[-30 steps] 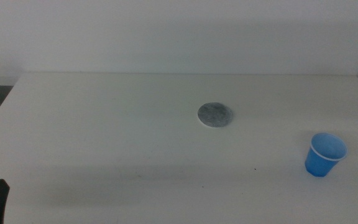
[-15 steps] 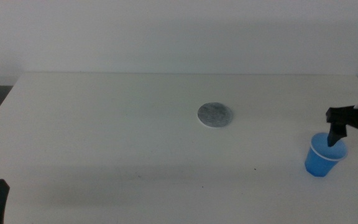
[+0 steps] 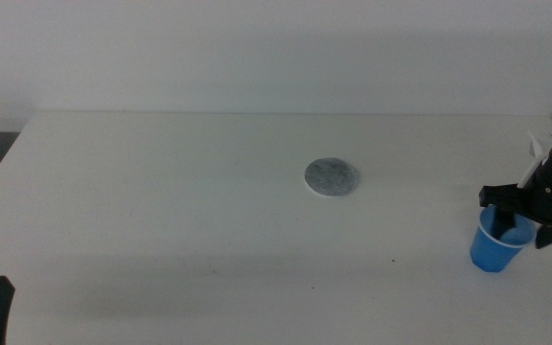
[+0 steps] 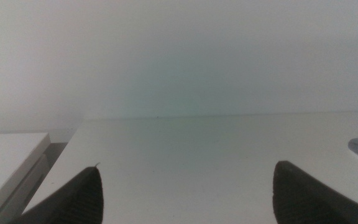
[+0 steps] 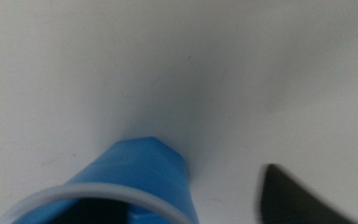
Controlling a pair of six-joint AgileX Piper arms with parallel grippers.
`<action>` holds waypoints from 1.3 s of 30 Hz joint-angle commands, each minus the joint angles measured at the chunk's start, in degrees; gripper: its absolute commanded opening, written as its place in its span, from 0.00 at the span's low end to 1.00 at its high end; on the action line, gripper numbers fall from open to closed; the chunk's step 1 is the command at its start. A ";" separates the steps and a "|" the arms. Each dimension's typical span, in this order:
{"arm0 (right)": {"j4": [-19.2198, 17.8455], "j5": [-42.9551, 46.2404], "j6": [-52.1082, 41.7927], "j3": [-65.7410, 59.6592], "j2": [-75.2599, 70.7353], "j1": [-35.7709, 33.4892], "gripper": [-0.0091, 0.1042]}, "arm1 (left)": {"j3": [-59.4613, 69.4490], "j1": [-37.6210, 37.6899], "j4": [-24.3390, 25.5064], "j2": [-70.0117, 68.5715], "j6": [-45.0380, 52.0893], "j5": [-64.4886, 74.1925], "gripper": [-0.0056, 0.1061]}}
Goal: Place an empty cup on a cup mat.
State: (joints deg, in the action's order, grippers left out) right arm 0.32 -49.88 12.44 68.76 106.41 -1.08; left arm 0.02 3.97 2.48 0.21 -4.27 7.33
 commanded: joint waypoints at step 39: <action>2.61 -20.08 -1.98 60.43 26.91 -19.61 0.06 | -0.02 0.06 0.09 -0.21 -0.16 -0.71 0.89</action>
State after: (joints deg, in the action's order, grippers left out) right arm 3.90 -69.72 10.66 127.53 132.25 -20.54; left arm 0.02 3.97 2.48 0.21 -4.27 7.33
